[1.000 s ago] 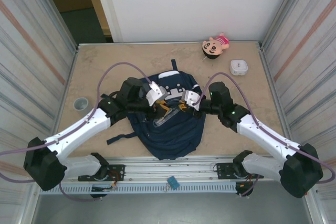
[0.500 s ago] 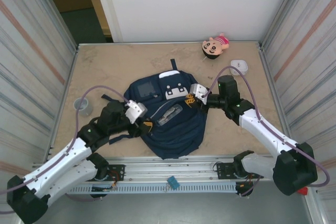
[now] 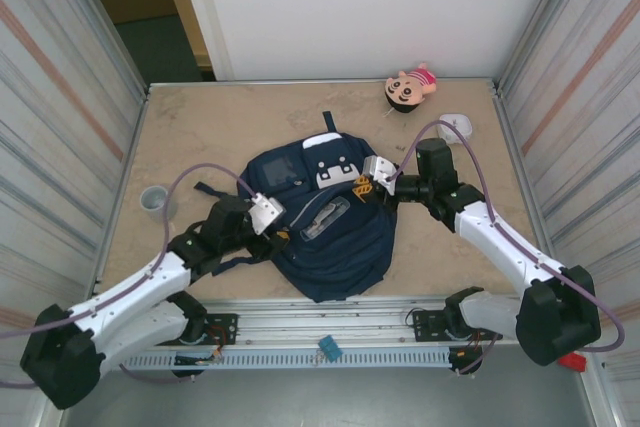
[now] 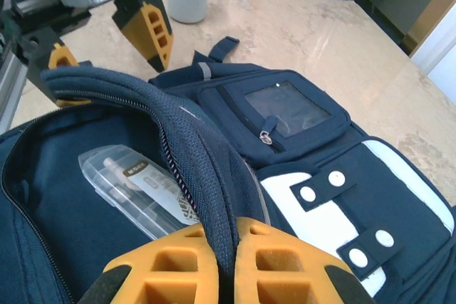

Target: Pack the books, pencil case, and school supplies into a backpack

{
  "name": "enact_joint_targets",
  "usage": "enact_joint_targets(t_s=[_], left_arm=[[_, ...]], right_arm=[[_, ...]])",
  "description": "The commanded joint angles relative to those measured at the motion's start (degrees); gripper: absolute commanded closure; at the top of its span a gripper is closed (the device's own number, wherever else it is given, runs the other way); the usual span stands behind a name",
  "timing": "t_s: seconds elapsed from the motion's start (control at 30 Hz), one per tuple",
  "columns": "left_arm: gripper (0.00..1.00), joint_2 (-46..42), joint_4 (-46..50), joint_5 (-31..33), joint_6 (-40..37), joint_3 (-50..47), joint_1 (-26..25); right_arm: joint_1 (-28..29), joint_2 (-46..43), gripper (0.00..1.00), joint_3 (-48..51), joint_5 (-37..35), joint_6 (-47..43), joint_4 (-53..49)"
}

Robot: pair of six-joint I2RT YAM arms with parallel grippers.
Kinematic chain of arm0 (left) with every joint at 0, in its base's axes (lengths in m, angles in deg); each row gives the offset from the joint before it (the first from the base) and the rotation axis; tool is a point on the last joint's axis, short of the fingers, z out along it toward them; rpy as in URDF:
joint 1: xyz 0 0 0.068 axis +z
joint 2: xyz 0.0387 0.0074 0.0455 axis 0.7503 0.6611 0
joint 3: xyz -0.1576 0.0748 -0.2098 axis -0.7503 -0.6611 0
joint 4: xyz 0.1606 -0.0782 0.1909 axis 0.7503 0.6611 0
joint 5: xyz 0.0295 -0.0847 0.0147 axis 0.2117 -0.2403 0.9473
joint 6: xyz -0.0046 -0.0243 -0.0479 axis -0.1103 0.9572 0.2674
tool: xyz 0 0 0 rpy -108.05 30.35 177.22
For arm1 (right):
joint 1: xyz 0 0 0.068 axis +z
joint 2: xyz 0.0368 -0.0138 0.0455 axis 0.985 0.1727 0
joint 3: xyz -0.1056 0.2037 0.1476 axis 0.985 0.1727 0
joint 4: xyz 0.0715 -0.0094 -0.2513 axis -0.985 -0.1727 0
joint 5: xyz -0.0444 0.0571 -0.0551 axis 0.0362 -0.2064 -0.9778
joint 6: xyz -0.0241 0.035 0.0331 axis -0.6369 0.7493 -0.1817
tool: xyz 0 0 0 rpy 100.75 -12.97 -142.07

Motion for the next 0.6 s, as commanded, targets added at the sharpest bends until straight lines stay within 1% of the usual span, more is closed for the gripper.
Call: enact_joint_targets(t_s=[0.0, 0.13, 0.17, 0.23, 0.33, 0.43, 0.47, 0.53, 0.57], left_arm=[[0.32, 3.36, 0.44, -4.27, -3.88, 3.70, 1.40], [0.58, 4.82, 0.81, -13.40, -5.84, 5.15, 1.56], [0.63, 4.74, 0.08, -16.07, -5.66, 4.96, 1.55], [0.70, 4.97, -0.35, -19.03, -4.88, 4.88, 1.51], [0.83, 5.55, 2.30, -20.34, -4.39, 5.89, 1.47], [0.95, 5.24, 2.89, -20.65, -2.67, 6.13, 1.55], [1.00, 4.98, 2.77, -20.87, -2.06, 6.04, 1.55], [1.00, 4.53, 2.21, -21.21, -0.72, 5.48, 1.50], [1.00, 4.38, 2.19, -21.15, -0.31, 5.32, 1.44]], right_arm=[[-0.81, -0.01, 1.00, -3.04, 2.05, -1.32, 0.58], [-0.98, 0.60, 1.00, -3.32, 1.75, -1.36, 0.00], [-0.99, 0.73, 1.00, -3.17, 1.61, -1.28, 0.00], [-0.98, 0.86, 1.00, -3.01, 1.01, -1.07, 0.21], [-0.99, 0.71, 1.00, -2.54, -0.10, -0.31, 1.07], [-1.02, 0.48, 1.00, -2.26, -1.40, 1.12, 1.49], [-1.00, 0.26, 0.95, -2.25, -1.76, 2.00, 1.50], [-1.01, -0.80, 0.70, -2.27, -2.67, 6.63, 1.15], [-1.00, -1.61, 0.60, -2.27, -3.42, 10.20, 1.05]])
